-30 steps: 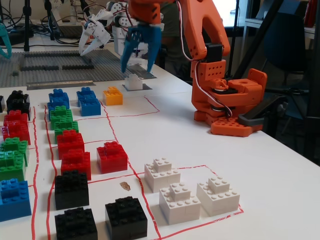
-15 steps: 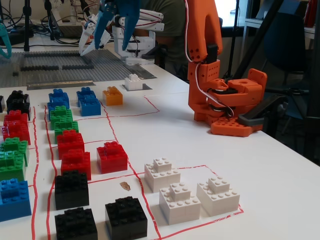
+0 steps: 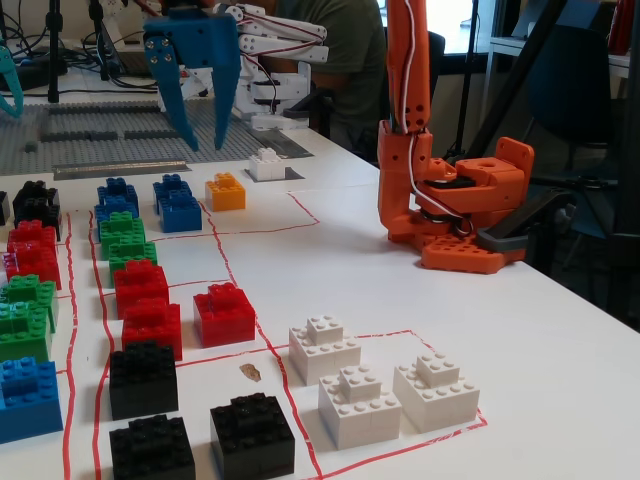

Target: Grab the block and put it in the grey marker

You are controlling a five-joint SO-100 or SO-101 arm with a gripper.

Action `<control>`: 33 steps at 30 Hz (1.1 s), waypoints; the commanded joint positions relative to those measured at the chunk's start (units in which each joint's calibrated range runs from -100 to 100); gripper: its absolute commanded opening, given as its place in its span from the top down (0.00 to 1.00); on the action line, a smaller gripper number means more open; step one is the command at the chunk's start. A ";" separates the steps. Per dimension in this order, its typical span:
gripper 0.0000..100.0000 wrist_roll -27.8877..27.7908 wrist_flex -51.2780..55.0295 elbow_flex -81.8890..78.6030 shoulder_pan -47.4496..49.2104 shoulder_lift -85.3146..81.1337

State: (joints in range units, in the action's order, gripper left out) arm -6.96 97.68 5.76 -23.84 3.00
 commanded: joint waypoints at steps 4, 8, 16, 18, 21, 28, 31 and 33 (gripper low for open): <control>0.99 4.05 0.85 1.55 8.45 -8.36; 1.00 5.27 1.18 0.83 12.52 -9.57; 1.00 9.28 -2.00 -1.35 17.43 -11.21; 1.00 9.87 -3.23 -1.90 18.26 -11.29; 1.00 10.74 -4.04 -2.80 19.35 -11.29; 1.00 11.72 -4.61 -3.44 22.51 -11.98; 1.00 11.67 -4.61 -3.26 23.26 -11.81; 1.00 11.72 -4.61 -2.80 23.42 -11.29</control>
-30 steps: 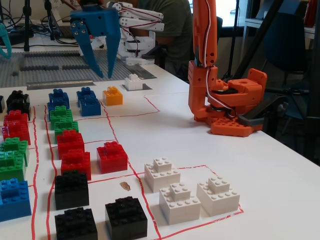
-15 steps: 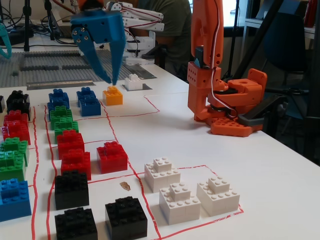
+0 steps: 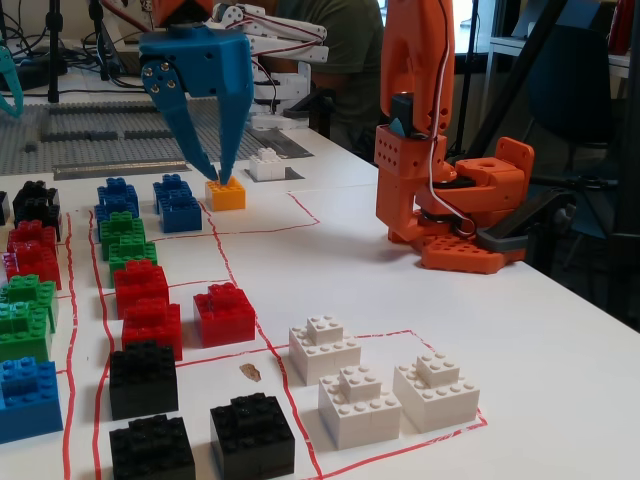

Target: Grab the block and put it in the grey marker

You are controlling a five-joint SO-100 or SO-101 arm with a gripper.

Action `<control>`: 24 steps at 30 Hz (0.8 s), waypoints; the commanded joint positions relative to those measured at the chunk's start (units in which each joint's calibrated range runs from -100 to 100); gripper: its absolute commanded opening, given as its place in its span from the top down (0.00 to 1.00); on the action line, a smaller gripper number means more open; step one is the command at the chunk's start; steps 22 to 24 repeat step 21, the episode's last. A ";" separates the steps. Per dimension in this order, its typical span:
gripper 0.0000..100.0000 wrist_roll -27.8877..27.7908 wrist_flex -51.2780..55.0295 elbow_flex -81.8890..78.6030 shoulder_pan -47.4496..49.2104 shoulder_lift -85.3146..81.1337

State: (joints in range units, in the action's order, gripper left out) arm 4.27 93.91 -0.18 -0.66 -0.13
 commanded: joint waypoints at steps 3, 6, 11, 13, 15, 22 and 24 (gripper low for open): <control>1.00 0.44 -0.77 3.49 0.41 -7.56; 1.00 0.39 -0.69 3.58 0.75 -7.38; 1.00 0.39 -0.69 3.58 1.25 -7.38; 1.00 0.34 -0.60 3.58 1.50 -7.56; 1.00 0.34 -0.52 3.40 1.74 -7.81; 1.00 0.15 -0.28 2.68 1.41 -8.42; 1.00 0.15 -0.28 2.68 1.41 -8.42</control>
